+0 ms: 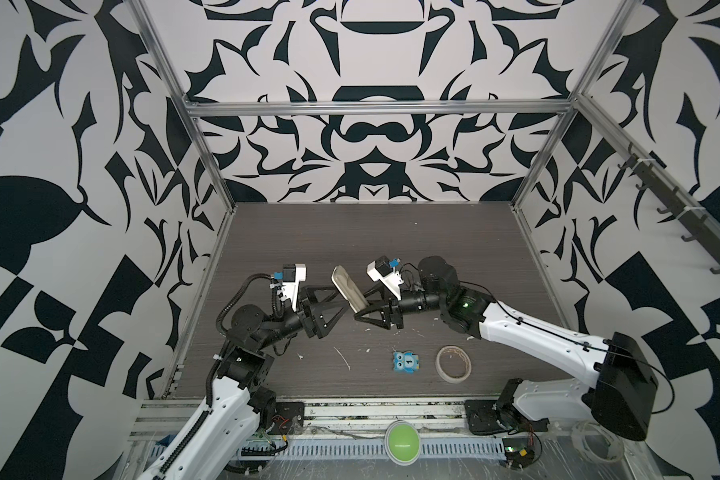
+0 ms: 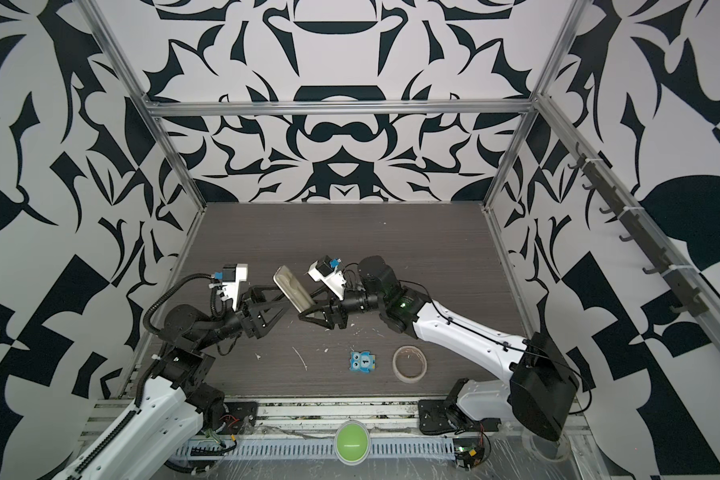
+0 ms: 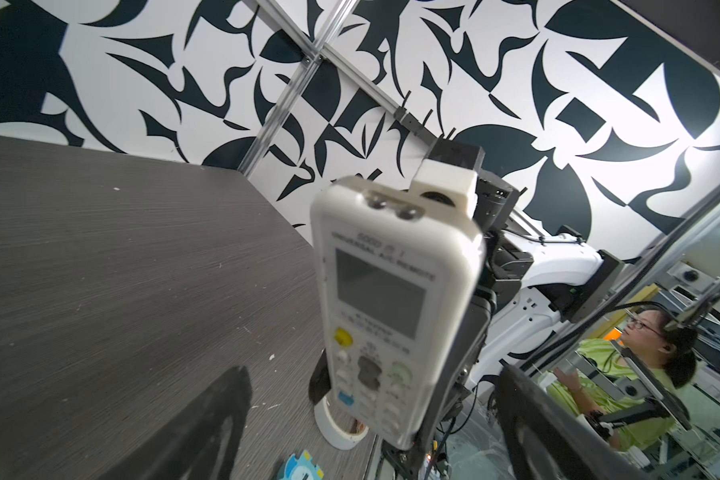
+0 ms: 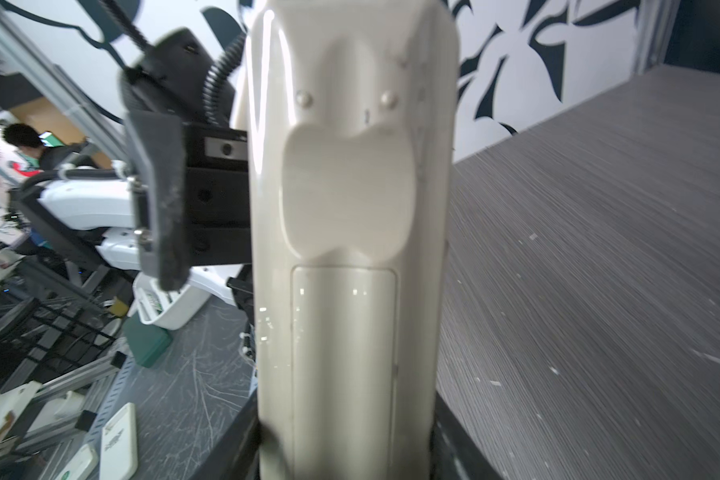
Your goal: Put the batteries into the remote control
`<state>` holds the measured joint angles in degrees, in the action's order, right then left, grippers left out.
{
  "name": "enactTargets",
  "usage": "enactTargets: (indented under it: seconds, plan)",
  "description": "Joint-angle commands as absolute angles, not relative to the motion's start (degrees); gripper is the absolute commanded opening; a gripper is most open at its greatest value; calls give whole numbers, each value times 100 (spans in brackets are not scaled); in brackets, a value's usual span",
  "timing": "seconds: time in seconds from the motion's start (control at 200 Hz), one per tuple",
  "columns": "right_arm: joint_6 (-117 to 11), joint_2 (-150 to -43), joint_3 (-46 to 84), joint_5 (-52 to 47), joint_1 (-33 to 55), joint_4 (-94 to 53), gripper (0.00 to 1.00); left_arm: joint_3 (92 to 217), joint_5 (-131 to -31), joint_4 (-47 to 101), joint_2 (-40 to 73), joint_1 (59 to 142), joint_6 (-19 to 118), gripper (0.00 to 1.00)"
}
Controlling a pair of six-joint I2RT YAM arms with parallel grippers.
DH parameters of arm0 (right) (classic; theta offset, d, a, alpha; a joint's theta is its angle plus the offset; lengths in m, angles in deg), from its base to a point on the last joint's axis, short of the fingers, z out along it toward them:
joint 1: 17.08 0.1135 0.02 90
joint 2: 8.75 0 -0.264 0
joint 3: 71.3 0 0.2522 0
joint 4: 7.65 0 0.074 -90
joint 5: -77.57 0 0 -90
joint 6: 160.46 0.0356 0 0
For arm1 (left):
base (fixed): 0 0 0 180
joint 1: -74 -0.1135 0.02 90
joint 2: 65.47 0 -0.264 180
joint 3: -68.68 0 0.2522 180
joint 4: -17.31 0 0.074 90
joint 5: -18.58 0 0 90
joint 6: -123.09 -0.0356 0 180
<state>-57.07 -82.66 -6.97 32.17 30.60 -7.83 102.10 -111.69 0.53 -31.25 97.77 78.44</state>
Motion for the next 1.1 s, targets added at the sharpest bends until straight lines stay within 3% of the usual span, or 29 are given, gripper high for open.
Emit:
enactTargets:
  seconds: [0.0, 0.365, 0.395, 0.8, 1.095]
  plan:
    - [-5513, -8037, -732, 3715, 3073, 109, 0, 10370, -11434, -561, -3048, 9801, 7974, 92]
    - [-5352, -8174, -665, 4022, 3073, 362, 0, 10611, -11614, -906, -2804, 9910, 8088, 86]
    - [-5352, -8178, -654, 4029, 3068, 363, 0, 10617, -11615, -926, -2782, 9923, 8091, 82]
    - [-5240, -8267, -638, 4030, 3073, 387, 0, 10719, -11651, -1173, -2537, 10125, 8074, 79]
    - [-5125, -8367, -568, 4239, 3073, 478, 0, 10684, -11591, -1217, -2529, 10179, 8073, 58]
